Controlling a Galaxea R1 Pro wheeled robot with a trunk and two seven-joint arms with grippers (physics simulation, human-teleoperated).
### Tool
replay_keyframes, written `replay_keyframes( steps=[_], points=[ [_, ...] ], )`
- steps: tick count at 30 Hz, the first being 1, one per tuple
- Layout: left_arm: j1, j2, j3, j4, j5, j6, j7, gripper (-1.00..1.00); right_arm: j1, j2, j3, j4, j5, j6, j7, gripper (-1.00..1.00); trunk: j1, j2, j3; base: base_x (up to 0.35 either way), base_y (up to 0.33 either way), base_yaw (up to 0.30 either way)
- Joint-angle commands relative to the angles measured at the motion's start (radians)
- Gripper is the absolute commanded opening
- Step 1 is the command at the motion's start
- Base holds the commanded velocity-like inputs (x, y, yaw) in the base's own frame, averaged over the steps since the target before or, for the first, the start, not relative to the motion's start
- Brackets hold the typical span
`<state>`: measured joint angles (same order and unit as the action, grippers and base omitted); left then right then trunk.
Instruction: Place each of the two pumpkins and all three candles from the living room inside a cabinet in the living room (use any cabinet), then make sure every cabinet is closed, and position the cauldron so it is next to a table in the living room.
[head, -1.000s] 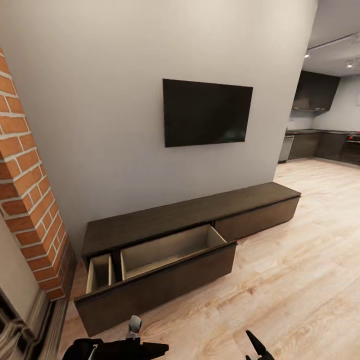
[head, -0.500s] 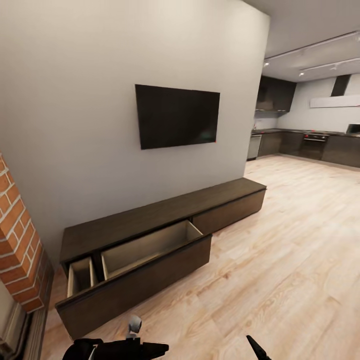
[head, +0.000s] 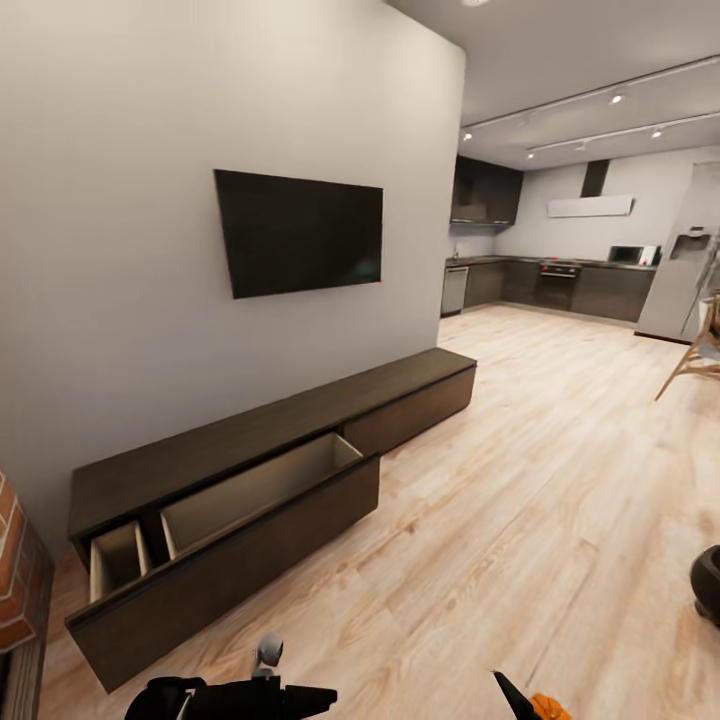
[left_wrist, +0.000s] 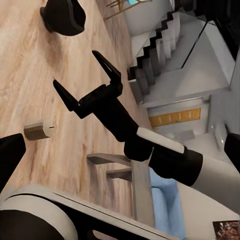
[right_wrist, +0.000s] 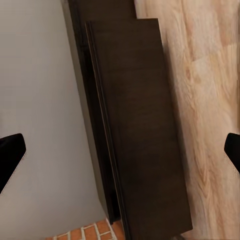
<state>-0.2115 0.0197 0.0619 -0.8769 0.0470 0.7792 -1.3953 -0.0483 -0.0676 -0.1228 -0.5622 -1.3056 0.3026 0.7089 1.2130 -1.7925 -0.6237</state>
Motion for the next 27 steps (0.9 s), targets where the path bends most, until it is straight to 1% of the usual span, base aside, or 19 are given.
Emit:
replay_keyframes(
  steps=[1,11,24,27],
  points=[
    [0.0,0.0,0.0,-0.001,0.001,0.01,-0.002,1.0,-0.001,0.0,-0.001,0.001,-0.009,0.009,0.001,1.0,0.0,0.0,-0.001,-0.012,0.0,-0.286],
    [0.0,0.002,0.007,-0.001,0.009,0.009,-0.008,1.0,-0.001,0.0,-0.001,0.002,-0.009,0.009,0.001,1.0,0.0,0.0,-0.001,-0.002,0.0,-0.286],
    [0.0,0.003,0.006,-0.001,0.01,0.008,-0.009,1.0,-0.001,-0.001,-0.002,0.002,-0.009,0.009,0.001,1.0,0.0,0.0,-0.001,0.0,0.0,-0.287],
    [0.0,0.003,0.006,-0.001,0.01,0.008,-0.009,1.0,-0.001,-0.001,-0.002,0.002,-0.009,-0.007,0.002,1.0,0.0,0.0,0.0,0.0,0.0,-0.286]
  ],
)
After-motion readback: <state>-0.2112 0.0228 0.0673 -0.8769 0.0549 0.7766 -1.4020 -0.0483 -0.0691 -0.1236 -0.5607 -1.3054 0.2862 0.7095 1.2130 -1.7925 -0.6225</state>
